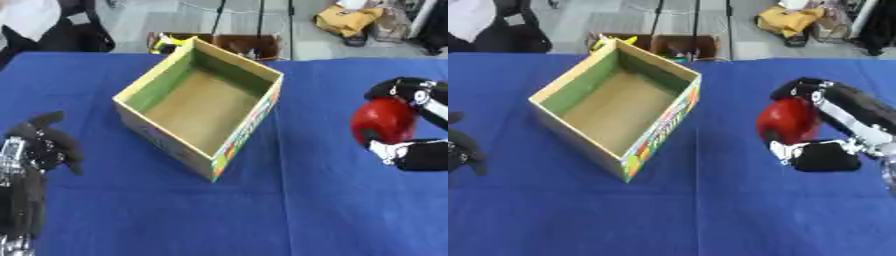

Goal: Pick up objects on the table and place them in the box.

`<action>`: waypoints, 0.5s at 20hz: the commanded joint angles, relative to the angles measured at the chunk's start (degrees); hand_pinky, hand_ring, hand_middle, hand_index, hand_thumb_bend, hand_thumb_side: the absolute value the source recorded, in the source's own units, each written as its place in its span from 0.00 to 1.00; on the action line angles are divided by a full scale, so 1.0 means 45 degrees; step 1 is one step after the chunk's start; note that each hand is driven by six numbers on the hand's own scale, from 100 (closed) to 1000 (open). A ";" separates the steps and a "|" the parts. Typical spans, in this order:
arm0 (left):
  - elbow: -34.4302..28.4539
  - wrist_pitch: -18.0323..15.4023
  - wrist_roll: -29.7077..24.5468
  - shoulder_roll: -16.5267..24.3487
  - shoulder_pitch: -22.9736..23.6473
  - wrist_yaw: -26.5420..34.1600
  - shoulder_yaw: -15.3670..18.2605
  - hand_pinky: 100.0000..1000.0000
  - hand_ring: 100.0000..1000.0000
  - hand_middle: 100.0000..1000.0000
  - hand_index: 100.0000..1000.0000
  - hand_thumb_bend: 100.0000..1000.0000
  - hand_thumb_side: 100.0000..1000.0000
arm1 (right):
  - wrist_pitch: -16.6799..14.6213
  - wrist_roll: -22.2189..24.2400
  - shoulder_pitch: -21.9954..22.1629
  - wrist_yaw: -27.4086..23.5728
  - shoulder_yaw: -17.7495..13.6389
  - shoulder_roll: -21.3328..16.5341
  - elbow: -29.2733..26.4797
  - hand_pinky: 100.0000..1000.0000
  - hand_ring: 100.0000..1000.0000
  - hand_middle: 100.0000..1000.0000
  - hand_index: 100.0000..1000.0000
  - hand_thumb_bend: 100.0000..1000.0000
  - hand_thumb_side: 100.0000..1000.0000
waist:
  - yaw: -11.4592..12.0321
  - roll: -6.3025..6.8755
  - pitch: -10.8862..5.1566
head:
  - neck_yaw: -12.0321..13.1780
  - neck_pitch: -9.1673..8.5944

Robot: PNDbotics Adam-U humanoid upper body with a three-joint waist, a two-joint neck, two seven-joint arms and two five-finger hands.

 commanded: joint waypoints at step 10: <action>-0.0251 0.0031 -0.0143 0.0304 0.0016 -0.0052 -0.0114 0.25 0.36 0.38 0.74 0.00 1.00 | 0.0213 0.1838 -0.2281 -0.0067 0.0340 -0.0855 -0.0260 0.49 0.55 0.85 0.84 0.00 0.30 | 0.0364 -0.0328 -0.0360 | -0.0282 -0.0106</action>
